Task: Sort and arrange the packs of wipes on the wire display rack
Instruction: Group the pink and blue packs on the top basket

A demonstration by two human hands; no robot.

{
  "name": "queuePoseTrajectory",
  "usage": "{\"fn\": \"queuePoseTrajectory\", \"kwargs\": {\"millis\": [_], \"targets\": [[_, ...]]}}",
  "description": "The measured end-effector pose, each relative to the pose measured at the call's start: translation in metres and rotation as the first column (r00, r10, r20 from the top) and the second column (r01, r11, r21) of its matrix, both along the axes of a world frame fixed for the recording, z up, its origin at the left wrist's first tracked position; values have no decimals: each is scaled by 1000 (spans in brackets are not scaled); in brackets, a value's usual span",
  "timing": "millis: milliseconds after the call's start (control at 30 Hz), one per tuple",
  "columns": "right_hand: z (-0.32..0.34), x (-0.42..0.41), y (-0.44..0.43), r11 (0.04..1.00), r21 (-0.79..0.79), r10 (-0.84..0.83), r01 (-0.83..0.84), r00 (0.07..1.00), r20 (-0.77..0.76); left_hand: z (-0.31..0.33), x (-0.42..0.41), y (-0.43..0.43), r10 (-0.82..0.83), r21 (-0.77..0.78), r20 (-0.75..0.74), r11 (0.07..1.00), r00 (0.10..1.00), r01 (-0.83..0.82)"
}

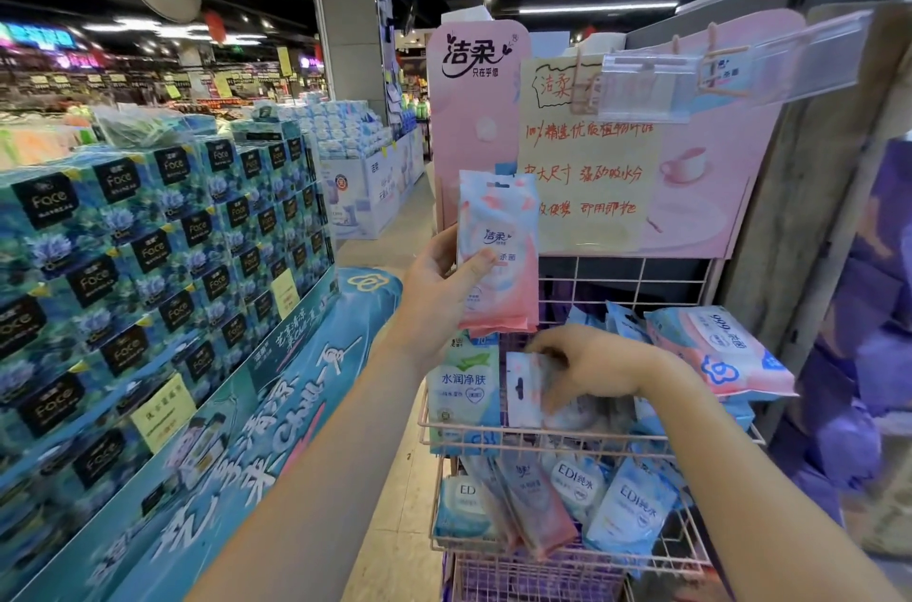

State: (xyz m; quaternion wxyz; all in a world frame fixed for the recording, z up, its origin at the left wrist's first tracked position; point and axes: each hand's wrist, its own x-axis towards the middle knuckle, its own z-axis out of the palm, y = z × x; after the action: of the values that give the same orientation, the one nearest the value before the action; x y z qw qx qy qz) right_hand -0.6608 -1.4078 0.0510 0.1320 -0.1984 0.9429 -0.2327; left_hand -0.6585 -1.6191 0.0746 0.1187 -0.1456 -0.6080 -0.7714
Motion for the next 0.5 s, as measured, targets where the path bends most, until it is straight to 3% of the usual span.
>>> {"fn": "queuePoseTrajectory", "kwargs": {"millis": [200,267,367,500], "targets": [[10,10,14,959,-285,4,-9,1000,-17,4,-4,4,18,23,5,1000,1000,-18],[5,8,15,902,-432,9,-4,1000,9,4,-4,6,30,19,11,999,999,-31],[1,7,18,749,-660,-37,49,999,33,2,-6,9,34,-4,10,999,999,-34],[5,8,19,385,-913,-111,135,989,100,2,-5,12,8,-23,2,1000,1000,-8]]}}
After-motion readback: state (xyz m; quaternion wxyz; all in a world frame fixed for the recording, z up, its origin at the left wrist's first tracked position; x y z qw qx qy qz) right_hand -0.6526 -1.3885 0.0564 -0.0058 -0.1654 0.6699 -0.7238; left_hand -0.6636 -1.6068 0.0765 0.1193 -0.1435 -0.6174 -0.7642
